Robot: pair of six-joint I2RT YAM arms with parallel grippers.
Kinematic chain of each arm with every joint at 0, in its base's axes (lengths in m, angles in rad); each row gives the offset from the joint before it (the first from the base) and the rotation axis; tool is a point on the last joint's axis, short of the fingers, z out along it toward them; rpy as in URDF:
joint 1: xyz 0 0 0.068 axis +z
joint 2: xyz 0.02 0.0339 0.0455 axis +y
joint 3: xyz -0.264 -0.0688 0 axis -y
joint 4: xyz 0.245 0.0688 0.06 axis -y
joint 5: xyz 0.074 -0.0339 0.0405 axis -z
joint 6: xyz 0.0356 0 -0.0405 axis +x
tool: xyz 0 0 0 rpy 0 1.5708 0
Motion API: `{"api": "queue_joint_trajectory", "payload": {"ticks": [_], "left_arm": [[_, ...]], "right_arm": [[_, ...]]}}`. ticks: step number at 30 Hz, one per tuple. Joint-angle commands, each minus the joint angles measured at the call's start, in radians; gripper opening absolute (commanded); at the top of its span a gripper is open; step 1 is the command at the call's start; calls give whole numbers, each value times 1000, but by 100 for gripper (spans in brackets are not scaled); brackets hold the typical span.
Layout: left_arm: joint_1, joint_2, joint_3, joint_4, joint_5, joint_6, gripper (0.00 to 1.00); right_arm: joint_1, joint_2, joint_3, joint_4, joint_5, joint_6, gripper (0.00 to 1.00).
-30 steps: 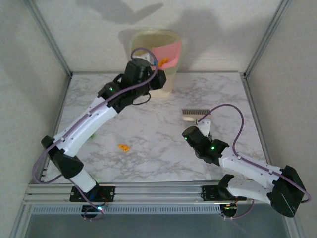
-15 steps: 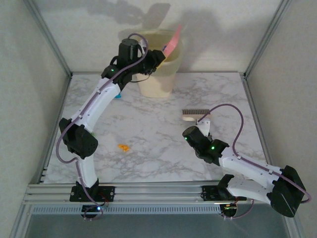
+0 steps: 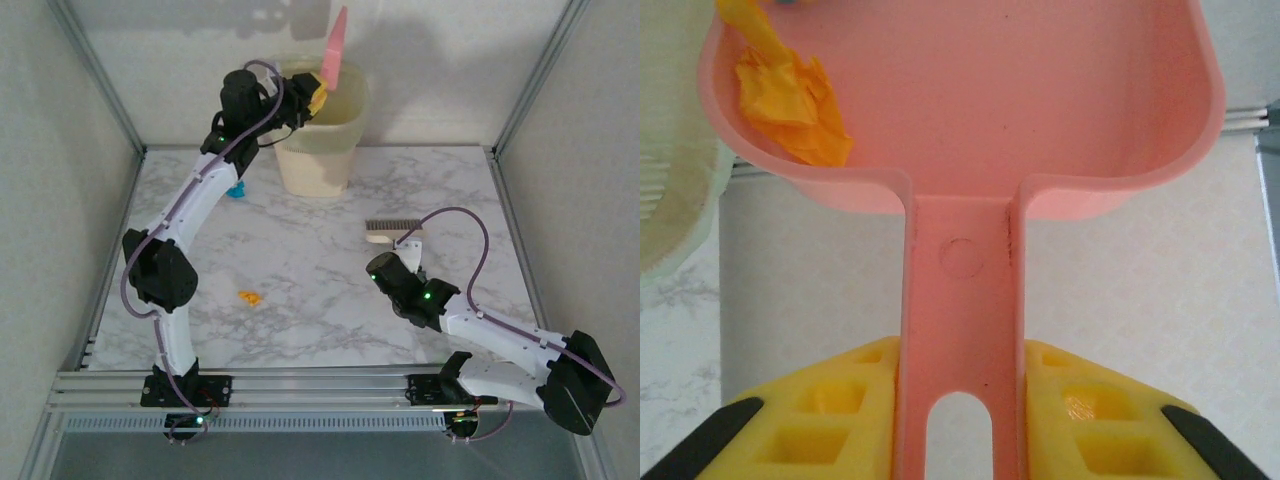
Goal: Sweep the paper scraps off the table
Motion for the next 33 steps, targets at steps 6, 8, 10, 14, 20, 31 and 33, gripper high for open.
{"api": "queue_joint_trajectory", "payload": {"ticks": [6, 8, 10, 14, 20, 31, 33], "left_arm": [[39, 16, -144, 334, 65, -204, 0], [48, 5, -181, 384, 62, -224, 0], [50, 1, -197, 381, 50, -216, 0], [50, 15, -220, 436, 72, -247, 0], [49, -4, -250, 463, 74, -240, 0], [34, -96, -289, 419, 72, -154, 0], [25, -134, -305, 382, 59, -104, 0]], "right_arm": [[-6, 5, 36, 26, 15, -13, 0], [-6, 7, 37, 26, 15, -13, 0], [-6, 10, 38, 27, 14, -15, 0], [-6, 16, 42, 26, 14, -14, 0], [-7, 20, 41, 26, 14, -15, 0], [-8, 21, 42, 25, 17, -13, 0], [-6, 19, 39, 27, 17, -13, 0]]}}
